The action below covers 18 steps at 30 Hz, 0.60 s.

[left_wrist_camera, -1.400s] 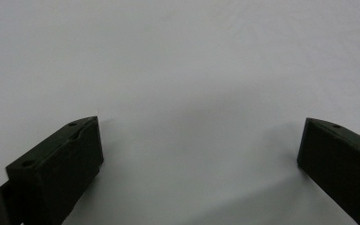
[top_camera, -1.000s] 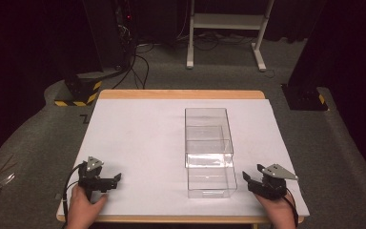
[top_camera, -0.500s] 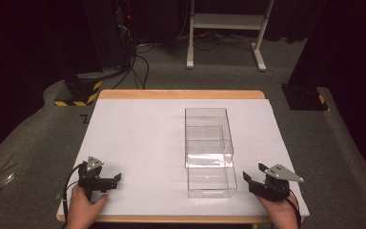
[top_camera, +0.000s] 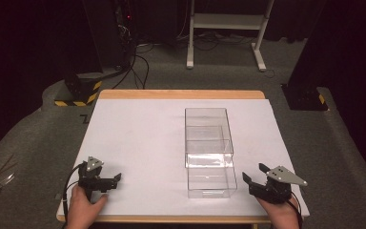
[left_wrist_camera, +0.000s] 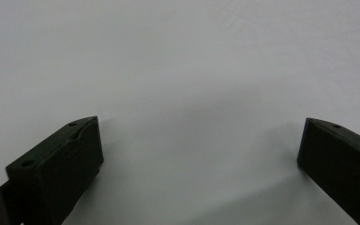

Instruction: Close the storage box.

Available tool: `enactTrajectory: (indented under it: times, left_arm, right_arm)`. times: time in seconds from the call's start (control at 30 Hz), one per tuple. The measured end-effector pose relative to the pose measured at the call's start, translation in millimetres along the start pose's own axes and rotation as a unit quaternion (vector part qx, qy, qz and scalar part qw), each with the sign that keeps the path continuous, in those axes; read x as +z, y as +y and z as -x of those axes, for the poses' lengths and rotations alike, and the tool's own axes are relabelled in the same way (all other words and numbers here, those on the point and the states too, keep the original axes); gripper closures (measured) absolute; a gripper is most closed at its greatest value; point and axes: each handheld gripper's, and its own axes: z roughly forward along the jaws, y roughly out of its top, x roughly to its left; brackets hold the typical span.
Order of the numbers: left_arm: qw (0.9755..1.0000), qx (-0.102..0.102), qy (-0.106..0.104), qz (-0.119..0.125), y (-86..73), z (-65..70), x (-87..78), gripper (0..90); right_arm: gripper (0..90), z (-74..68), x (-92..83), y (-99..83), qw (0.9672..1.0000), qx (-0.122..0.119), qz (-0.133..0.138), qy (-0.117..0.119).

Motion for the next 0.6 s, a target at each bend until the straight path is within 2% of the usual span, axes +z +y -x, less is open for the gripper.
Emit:
enactTrajectory:
  times: [0.6]
  left_arm:
    - [1.0,0.0,0.0,0.0,0.0,0.0,0.0,0.6]
  right_arm:
    - [29.1,-14.1,-14.4,9.8,0.9995,-0.009,0.023,0.018]
